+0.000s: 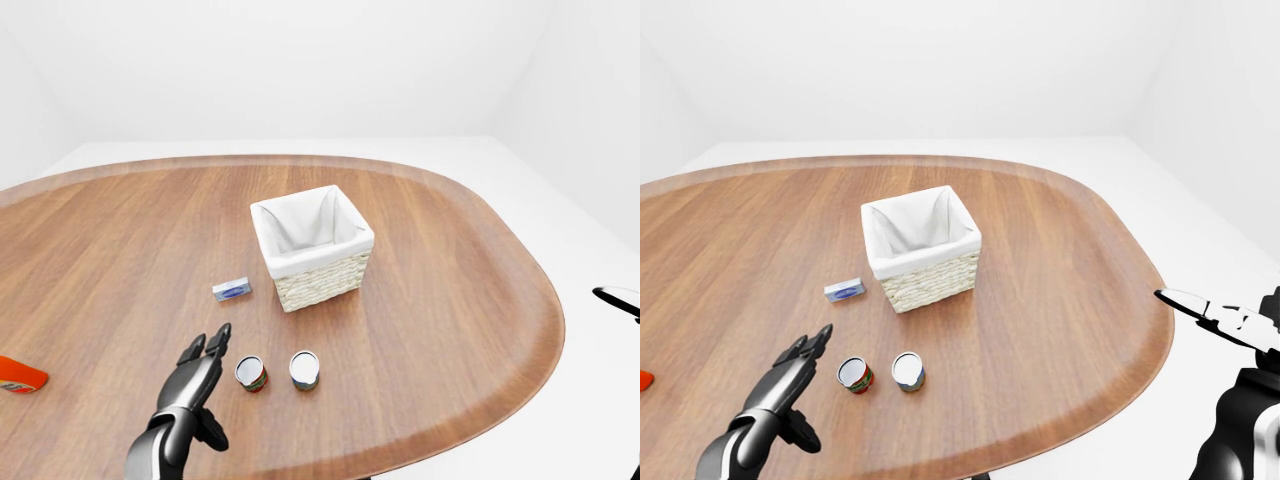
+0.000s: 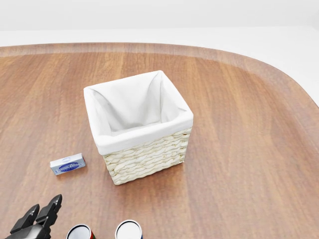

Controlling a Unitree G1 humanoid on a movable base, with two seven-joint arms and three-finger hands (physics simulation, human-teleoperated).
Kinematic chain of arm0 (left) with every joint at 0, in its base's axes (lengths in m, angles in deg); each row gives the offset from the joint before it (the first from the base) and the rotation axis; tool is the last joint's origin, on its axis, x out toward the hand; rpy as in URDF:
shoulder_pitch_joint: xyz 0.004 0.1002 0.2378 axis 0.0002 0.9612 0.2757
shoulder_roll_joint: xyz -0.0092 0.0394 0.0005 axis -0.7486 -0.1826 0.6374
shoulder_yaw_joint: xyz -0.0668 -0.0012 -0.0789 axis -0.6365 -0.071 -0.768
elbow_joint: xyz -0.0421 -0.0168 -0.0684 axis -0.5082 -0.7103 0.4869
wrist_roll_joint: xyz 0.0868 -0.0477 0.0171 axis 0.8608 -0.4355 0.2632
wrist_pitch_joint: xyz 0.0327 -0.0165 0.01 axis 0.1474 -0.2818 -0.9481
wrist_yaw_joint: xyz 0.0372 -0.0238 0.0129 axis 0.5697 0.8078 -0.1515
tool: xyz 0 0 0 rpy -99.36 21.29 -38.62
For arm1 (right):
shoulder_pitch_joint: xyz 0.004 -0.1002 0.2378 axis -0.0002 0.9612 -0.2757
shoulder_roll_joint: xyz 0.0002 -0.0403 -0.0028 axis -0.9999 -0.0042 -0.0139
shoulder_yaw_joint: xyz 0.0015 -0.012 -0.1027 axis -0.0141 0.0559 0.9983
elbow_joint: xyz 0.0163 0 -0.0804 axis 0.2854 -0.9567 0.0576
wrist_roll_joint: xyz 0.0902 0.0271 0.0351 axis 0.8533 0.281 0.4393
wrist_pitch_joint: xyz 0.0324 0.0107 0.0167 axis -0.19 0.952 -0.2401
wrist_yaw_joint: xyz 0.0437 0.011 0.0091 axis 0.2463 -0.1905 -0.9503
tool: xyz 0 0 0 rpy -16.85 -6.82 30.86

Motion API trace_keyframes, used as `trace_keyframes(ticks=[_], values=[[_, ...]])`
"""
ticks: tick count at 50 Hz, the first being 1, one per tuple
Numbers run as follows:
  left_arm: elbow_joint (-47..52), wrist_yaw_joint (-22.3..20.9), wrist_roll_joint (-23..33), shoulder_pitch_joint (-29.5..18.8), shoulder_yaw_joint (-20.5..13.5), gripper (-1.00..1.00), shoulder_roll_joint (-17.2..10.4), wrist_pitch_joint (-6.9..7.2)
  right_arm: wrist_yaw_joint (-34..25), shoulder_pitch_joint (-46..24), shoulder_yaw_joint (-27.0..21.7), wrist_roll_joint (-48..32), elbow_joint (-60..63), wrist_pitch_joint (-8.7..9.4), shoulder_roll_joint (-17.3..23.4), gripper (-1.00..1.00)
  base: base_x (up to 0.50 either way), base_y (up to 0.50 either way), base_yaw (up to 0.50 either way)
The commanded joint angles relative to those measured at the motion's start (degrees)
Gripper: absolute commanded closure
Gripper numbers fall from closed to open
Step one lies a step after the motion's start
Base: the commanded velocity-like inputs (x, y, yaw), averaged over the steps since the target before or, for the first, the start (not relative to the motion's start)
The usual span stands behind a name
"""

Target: Pick up the tomato sauce, and put it in the basket.

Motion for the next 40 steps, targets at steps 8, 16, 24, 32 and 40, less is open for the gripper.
trace_keyframes(ticks=[8,16,24,32,40], values=[[1.05,0.18,0.46,2.09,2.60,-1.00,0.76,0.00,-0.03,-0.05,-0.04,0.00,-0.05,0.00,0.04,-1.00,0.00,0.00,0.00],[1.09,1.39,1.93,3.68,4.51,-1.00,1.02,0.00,-0.12,0.04,-0.06,-0.04,-0.25,0.00,-0.03,-1.00,0.00,0.00,0.00],[1.83,1.72,1.82,3.35,4.77,-1.00,1.15,0.00,-0.16,0.07,0.07,-0.11,-0.38,0.00,-0.09,-1.00,0.00,0.00,0.00],[2.12,0.76,2.52,0.20,5.71,-1.00,1.00,0.00,-0.17,0.13,0.28,-0.29,-0.24,0.00,-0.28,-1.00,0.00,0.00,0.00],[-3.71,2.62,4.26,-4.87,7.52,-1.00,-0.18,0.00,-0.23,0.17,0.49,-0.48,-0.44,0.00,-0.46,-1.00,0.00,0.00,0.00]])
